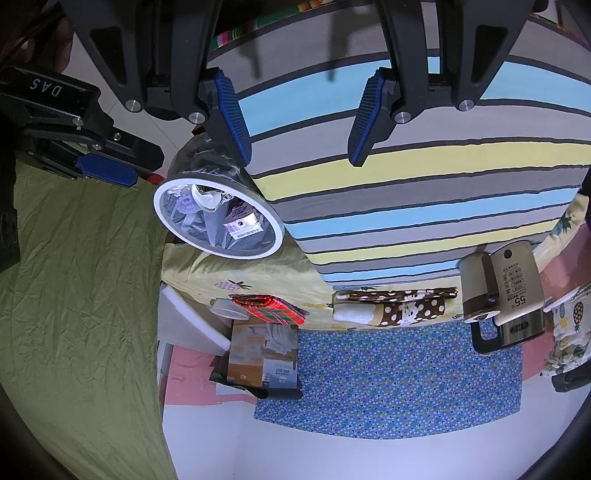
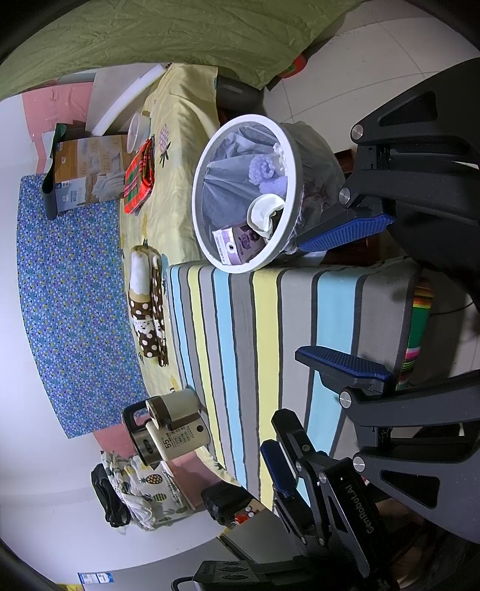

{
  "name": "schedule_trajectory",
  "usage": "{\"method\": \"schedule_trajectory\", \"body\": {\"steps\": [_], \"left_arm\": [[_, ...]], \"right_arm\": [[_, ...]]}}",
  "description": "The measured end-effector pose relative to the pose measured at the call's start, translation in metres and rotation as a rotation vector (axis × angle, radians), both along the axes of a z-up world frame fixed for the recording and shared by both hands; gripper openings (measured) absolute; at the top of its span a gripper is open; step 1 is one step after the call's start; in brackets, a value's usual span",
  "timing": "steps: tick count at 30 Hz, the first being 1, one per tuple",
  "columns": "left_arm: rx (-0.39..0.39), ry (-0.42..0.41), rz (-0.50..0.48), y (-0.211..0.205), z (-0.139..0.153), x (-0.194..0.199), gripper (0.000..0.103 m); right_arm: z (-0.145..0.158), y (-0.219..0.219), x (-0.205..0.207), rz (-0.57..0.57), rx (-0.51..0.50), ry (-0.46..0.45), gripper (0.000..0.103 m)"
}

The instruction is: Collect trash

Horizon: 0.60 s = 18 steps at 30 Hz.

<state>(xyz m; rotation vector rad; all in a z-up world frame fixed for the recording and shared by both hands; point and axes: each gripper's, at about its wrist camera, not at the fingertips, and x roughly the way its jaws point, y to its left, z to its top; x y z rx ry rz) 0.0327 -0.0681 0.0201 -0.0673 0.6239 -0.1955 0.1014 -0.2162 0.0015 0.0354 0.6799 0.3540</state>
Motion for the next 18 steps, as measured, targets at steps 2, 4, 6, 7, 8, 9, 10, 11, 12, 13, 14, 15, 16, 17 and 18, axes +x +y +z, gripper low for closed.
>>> {"method": "schedule_trajectory", "body": {"steps": [2,4,6,7,8,9,10,11,12,13,14,15,16,17,18], "left_arm": [[0.000,-0.001,-0.001,0.0000,0.0000,-0.0002,0.054],[0.001,0.000,0.001,0.0000,0.0000,-0.0003,0.054],[-0.002,0.000,-0.001,0.0005,0.0001,-0.0007,0.054],[0.000,0.000,0.000,0.0001,0.0002,-0.0006,0.054],[0.000,0.000,0.000,-0.0005,0.0005,-0.0006,0.054],[-0.001,0.000,-0.001,-0.0005,0.0005,-0.0005,0.054],[0.000,0.000,0.000,-0.0006,0.0005,-0.0007,0.054],[0.000,0.000,0.000,-0.0005,0.0004,-0.0005,0.054],[0.001,0.001,0.001,-0.0003,0.0006,-0.0010,0.054],[0.001,0.000,0.000,-0.0007,0.0008,-0.0008,0.054],[0.002,0.000,0.000,-0.0007,0.0009,-0.0009,0.054],[0.002,0.001,0.000,-0.0006,0.0008,-0.0007,0.054],[0.002,0.001,0.001,-0.0007,0.0007,-0.0006,0.054],[0.003,0.001,0.001,-0.0006,0.0008,-0.0009,0.054],[0.003,0.001,0.002,-0.0007,0.0008,-0.0011,0.054]], "right_arm": [[0.0005,0.0005,-0.0004,0.000,0.000,0.000,0.055],[0.0000,0.0000,-0.0001,-0.001,0.000,-0.001,0.055],[0.0006,0.0006,-0.0005,0.000,0.000,-0.001,0.055],[0.0000,-0.0003,0.0001,-0.001,0.000,0.000,0.055],[0.0006,0.0004,-0.0003,-0.001,0.001,0.000,0.055],[0.0002,0.0001,0.0001,0.000,0.002,0.000,0.055],[0.0008,0.0008,-0.0006,0.000,0.003,0.000,0.055],[0.0009,0.0011,-0.0006,0.000,0.003,0.000,0.055],[0.0012,0.0016,-0.0008,0.000,0.003,0.001,0.055],[0.0007,0.0006,-0.0005,0.000,0.004,0.001,0.055],[0.0012,0.0014,-0.0009,0.000,0.004,0.000,0.055],[0.0004,0.0005,-0.0003,0.000,0.003,0.001,0.055],[0.0004,0.0004,-0.0003,0.000,0.003,0.001,0.055],[0.0010,0.0012,-0.0008,0.000,0.005,0.001,0.055],[0.0004,0.0004,-0.0004,-0.001,0.003,0.001,0.055]]}}
